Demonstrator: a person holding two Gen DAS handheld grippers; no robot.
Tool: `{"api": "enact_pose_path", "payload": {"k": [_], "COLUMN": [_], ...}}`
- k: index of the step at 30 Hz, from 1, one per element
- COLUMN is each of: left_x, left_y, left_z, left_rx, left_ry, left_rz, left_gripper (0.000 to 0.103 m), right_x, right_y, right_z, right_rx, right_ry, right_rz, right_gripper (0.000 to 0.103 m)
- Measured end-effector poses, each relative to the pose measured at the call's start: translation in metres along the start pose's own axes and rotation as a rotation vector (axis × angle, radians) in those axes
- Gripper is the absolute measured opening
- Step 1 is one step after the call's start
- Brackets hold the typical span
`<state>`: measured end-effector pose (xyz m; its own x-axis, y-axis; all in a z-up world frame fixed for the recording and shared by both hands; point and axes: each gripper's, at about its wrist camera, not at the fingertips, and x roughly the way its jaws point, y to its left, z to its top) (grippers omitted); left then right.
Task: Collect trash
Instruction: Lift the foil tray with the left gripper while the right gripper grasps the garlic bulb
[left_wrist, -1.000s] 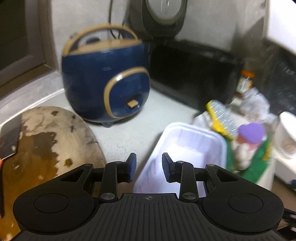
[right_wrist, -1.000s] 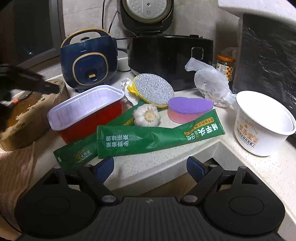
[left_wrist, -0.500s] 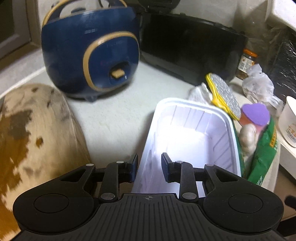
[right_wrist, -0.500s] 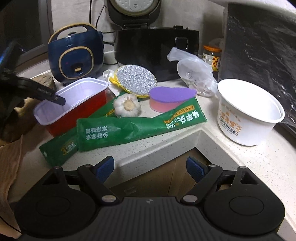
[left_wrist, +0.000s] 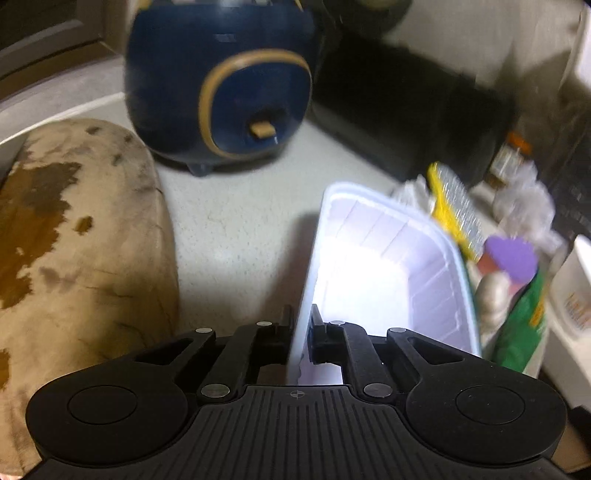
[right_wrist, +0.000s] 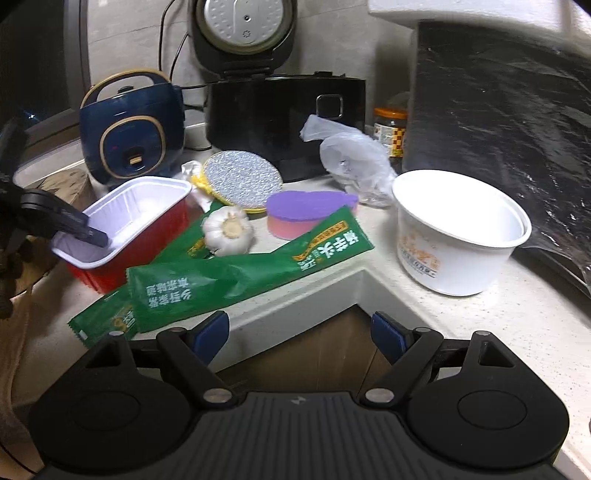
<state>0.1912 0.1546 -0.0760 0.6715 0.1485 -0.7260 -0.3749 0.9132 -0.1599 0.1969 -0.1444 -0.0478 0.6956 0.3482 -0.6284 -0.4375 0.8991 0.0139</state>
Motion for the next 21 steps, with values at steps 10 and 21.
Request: {"api": "enact_pose_path", "payload": {"k": [10, 21], "left_x": [-0.058, -0.073], "left_y": [0.025, 0.041], "left_z": [-0.011, -0.035], "left_rx": [-0.120, -0.211], "left_ry": [-0.146, -0.123], "left_rz": [0.047, 0.045], "left_gripper": [0.011, 0.012], "right_x": [0.025, 0.097], "right_y": [0.002, 0.031], "right_z": [0.026, 0.079], "right_rx": [-0.038, -0.036], "right_ry": [0.022, -0.012], "right_rz": [0.099, 0.159], "right_gripper": [0.085, 0.081]}}
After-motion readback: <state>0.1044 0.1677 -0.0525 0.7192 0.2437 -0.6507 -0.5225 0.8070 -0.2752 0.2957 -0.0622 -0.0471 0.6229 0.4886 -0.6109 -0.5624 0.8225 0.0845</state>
